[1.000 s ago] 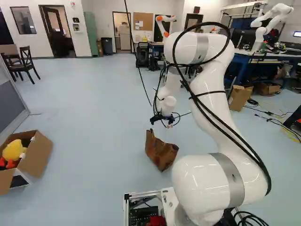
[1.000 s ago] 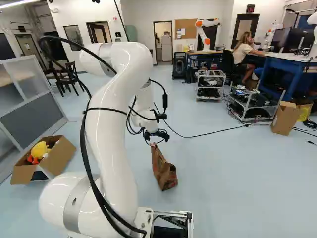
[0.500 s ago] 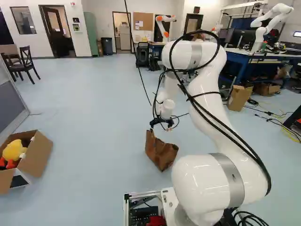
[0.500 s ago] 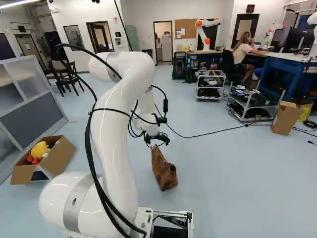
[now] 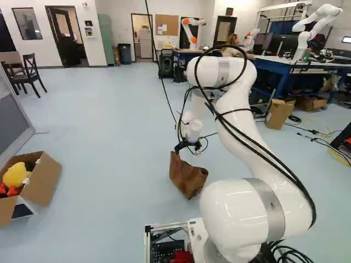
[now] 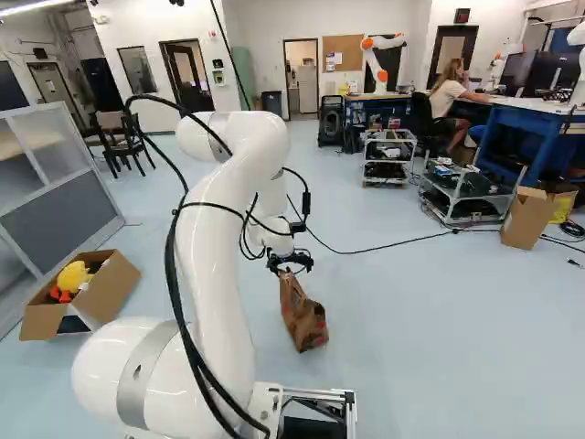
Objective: Pick up the grocery bag from the ground
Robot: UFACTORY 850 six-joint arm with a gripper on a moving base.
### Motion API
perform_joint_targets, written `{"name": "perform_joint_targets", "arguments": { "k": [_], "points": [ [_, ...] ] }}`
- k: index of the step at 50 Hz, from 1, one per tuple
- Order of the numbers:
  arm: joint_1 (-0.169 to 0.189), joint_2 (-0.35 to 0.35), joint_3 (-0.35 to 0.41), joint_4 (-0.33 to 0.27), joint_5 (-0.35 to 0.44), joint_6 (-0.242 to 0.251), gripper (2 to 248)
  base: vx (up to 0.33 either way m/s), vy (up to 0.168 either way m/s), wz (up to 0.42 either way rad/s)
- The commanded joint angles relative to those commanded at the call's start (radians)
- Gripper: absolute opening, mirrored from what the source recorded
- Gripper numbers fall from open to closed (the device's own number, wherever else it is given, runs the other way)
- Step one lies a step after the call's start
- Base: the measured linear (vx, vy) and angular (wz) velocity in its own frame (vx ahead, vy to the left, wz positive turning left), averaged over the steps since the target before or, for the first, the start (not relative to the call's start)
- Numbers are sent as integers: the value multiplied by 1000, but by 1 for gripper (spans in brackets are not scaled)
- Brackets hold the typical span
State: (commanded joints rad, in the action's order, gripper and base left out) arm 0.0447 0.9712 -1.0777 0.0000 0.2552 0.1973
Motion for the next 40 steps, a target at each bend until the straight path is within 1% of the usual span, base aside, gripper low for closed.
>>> {"name": "perform_joint_targets", "arguments": {
  "k": [11, 15, 23, 40],
  "points": [
    [0, 40, -28, 0, 0, 153, 247, 0, 0, 0],
    [0, 55, -38, 0, 0, 186, 247, 0, 0, 0],
    [0, 84, -59, 0, 0, 205, 247, 0, 0, 0],
    [0, 146, -105, 0, 0, 208, 247, 0, 0, 0]
  ]
}}
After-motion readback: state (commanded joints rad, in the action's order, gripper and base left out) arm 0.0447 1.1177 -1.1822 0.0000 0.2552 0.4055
